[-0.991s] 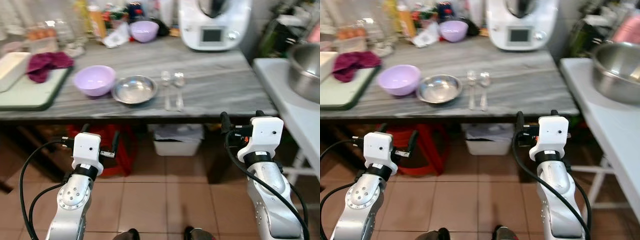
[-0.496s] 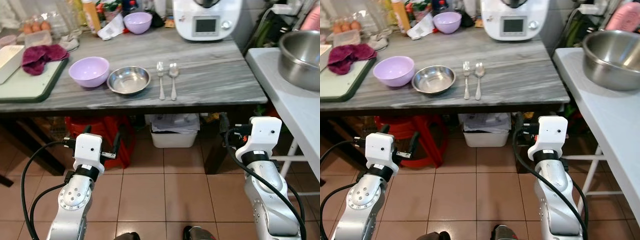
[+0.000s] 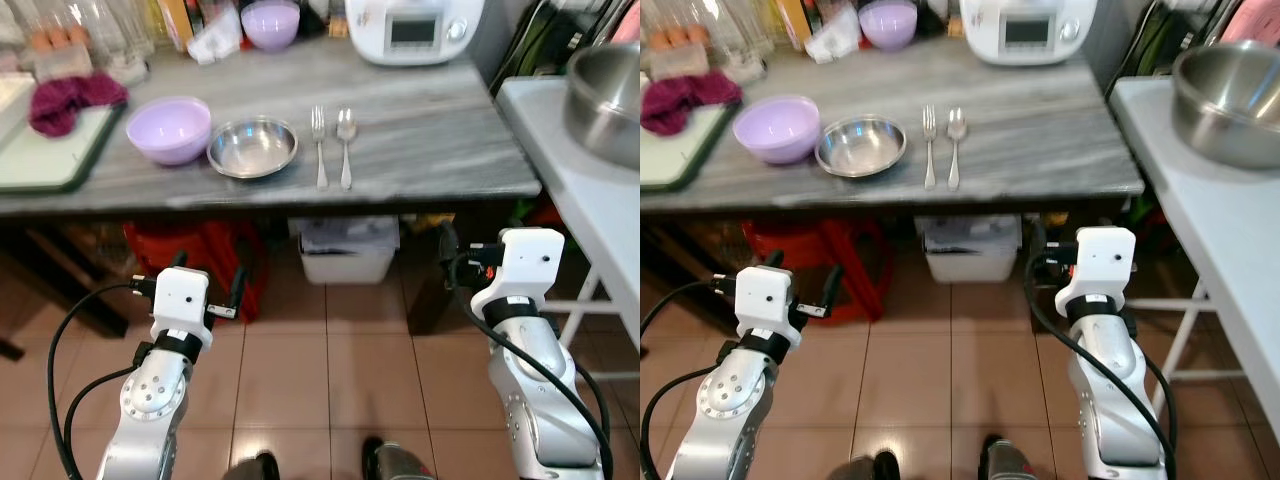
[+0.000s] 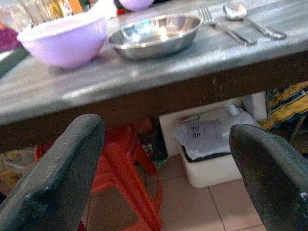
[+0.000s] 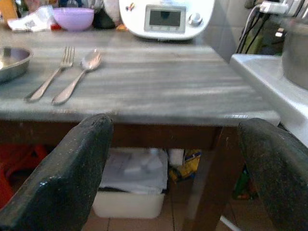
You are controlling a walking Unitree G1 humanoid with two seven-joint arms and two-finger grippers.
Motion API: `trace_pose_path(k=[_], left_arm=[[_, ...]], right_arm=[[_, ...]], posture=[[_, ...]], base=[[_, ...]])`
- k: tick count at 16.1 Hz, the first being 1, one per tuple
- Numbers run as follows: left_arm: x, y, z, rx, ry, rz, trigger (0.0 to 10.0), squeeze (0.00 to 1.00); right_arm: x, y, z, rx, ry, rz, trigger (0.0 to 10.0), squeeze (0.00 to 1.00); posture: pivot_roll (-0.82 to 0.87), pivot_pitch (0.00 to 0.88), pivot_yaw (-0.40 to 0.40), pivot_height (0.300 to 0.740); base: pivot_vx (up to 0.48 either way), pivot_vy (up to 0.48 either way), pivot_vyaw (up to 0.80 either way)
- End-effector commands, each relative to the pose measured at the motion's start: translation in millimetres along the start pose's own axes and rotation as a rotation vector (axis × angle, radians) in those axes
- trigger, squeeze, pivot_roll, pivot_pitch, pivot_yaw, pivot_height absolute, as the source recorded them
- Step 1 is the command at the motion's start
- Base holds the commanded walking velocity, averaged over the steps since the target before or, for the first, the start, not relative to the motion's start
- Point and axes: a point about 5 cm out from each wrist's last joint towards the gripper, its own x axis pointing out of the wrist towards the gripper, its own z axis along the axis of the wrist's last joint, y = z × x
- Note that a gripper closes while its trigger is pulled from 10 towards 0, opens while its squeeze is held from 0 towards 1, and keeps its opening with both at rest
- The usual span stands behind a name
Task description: Setting the table
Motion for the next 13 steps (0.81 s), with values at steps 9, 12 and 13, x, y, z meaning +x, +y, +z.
trace_pose_path(k=[9,12,13], left_arm=[[-2.1,2.2,-2.3,0.009,0.017,0.0,10.0,0.0],[-1.4,0.5,0.4,-0.006,-0.01,-0.033,10.0,0.0],[-1.2,-0.3,1.6,-0.008,-0.017,-0.046,10.0,0.0]], right_arm=[[0.4,0.4,-0.9,-0.011,-0.001,-0.008,10.0,0.0],[1.7,-2.2,-0.9,0.004,-0.005,-0.03,10.0,0.0],[1.7,-2.1,-0.7,0.008,-0.004,-0.029,10.0,0.0]], posture=[[-0.16,0.174,0.049,0.74],[-0.16,0.174,0.05,0.74],[-0.16,0.174,0.05,0.74]], base=[[-0.423,0.0,0.0],[-0.099,0.0,0.0],[0.0,0.0,0.0]])
